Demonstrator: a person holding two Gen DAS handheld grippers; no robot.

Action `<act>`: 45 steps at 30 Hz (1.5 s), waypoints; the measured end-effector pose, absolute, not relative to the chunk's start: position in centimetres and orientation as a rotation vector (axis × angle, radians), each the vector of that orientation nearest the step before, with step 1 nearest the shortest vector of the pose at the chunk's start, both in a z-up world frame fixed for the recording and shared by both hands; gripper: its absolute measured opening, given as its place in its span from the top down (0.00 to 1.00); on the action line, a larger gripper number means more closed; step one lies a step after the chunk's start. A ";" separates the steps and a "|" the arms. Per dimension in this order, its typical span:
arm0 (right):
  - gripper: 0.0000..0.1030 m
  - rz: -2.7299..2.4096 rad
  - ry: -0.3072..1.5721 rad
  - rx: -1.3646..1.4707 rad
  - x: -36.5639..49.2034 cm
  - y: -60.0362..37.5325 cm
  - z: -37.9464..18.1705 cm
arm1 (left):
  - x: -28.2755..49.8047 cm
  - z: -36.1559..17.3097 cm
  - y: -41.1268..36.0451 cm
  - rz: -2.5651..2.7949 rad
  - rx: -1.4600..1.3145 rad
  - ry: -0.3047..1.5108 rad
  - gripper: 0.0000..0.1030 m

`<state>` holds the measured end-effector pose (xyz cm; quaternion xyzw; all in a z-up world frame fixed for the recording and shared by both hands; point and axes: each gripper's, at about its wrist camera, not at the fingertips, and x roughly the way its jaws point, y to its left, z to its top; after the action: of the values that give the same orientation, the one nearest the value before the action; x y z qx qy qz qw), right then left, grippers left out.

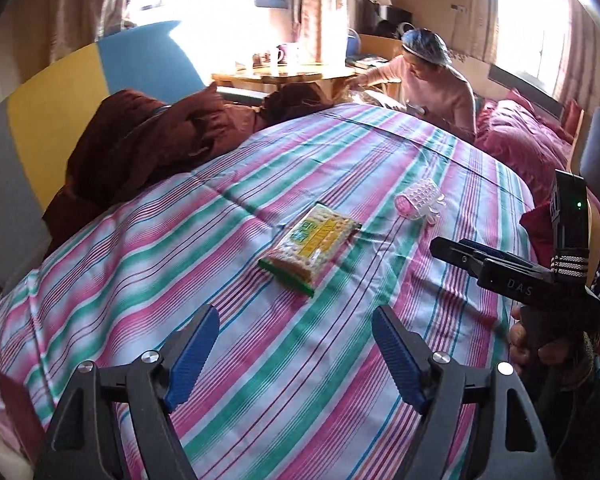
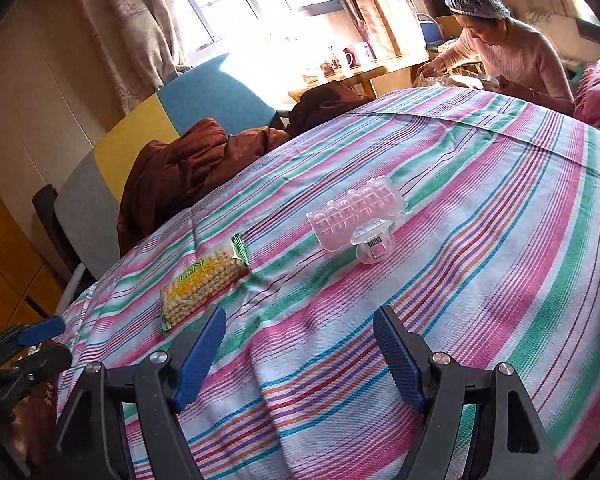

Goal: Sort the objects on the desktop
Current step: 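Move both tools back over the remaining items on the cloth, then grasp the Weidan cracker pack with the left tool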

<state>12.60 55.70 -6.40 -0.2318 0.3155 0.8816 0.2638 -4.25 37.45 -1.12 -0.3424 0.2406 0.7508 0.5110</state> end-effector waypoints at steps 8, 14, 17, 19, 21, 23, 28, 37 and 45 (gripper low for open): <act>0.23 2.428 0.919 -0.577 12.9 56.0 -6.9 | -6.4 -2.7 42.9 1.679 -0.817 0.657 0.19; 0.21 2.450 0.929 -0.562 12.8 55.9 -7.0 | -6.8 -4.3 45.8 1.564 -0.791 0.753 0.18; 0.20 2.462 0.934 -0.554 12.8 55.8 -7.1 | -7.2 -5.5 47.0 1.519 -0.796 0.789 0.18; 0.20 2.469 0.938 -0.549 12.7 55.8 -7.1 | -7.8 -6.2 47.6 1.496 -0.822 0.783 0.18; 0.19 2.473 0.934 -0.552 12.7 55.8 -7.1 | -8.3 -6.8 48.0 1.489 -0.844 0.768 0.18; 0.18 2.477 0.931 -0.556 12.7 55.8 -7.1 | -8.6 -7.5 48.3 1.483 -0.868 0.754 0.18; 0.16 2.483 0.930 -0.560 12.6 55.8 -7.0 | -8.5 -8.2 48.4 1.513 -0.863 0.716 0.18; 0.13 2.488 0.925 -0.573 12.5 55.8 -6.9 | -6.8 -7.7 46.8 1.621 -0.858 0.728 0.46; 0.11 2.496 0.916 -0.590 12.4 55.7 -6.9 | -6.3 -7.9 43.0 1.725 -0.944 0.635 0.49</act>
<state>12.40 55.72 -6.88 -0.2118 0.3291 0.8965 0.2077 -6.28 42.95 -7.89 -0.3924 0.2638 0.7171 0.5120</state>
